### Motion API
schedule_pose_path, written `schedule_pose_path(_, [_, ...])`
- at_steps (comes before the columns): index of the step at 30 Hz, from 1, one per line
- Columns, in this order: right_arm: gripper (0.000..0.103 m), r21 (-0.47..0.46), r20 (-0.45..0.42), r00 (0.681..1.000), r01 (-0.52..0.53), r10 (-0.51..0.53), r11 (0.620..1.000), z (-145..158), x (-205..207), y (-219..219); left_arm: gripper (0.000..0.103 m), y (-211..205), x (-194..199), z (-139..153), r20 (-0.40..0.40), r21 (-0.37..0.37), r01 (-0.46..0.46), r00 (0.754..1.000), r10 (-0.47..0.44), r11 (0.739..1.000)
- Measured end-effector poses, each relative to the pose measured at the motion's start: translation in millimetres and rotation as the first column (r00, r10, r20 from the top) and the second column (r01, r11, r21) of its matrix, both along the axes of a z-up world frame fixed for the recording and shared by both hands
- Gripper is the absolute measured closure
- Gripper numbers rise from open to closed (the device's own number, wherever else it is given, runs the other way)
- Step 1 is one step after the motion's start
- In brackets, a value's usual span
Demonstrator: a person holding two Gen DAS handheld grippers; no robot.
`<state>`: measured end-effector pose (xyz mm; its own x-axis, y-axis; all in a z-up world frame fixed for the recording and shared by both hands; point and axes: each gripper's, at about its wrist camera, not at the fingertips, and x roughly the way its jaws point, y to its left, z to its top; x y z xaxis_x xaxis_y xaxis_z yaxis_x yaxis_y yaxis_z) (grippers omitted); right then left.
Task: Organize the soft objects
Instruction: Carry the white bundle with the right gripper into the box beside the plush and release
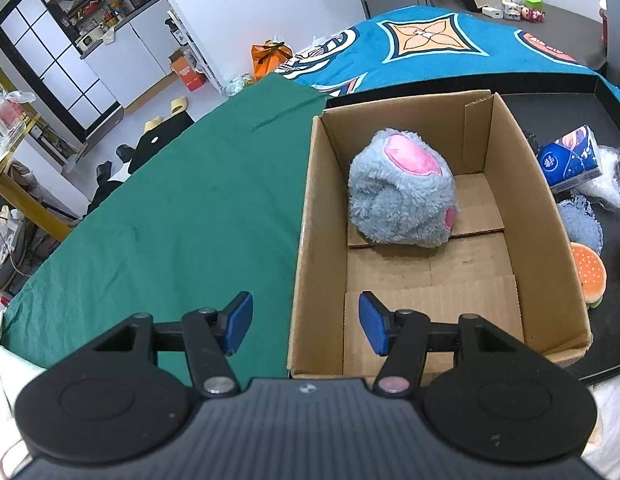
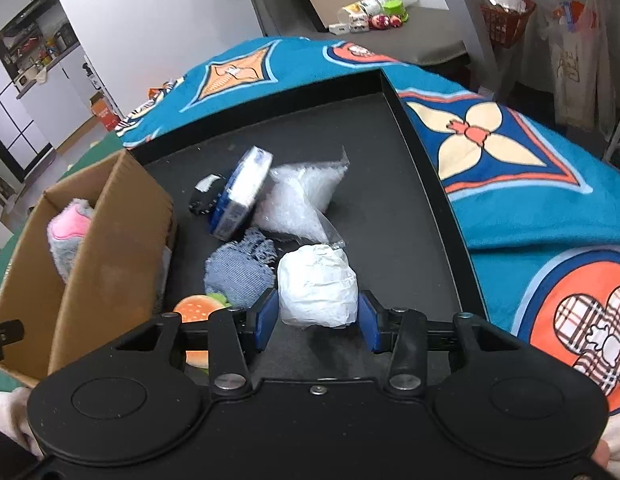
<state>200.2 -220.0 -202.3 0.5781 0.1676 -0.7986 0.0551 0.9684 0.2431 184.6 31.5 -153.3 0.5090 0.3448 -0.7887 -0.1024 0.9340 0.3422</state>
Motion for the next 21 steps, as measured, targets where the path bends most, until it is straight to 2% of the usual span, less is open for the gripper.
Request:
schedule_pose_path(15, [0.06, -0.007, 0.076, 0.996, -0.049, 0.05, 0.999, 41.7, -5.9, 15.8, 0.046, 10.0, -3.4, 4.3, 0.018, -0.058, -0.017, 1.0, 0.018, 0.998])
schedule_pose_path(21, [0.06, -0.009, 0.112, 0.991, -0.067, 0.068, 0.998, 57.8, -3.0, 29.3, 0.049, 15.6, -4.9, 4.9, 0.03, -0.094, -0.024, 0.999, 0.027, 0.995])
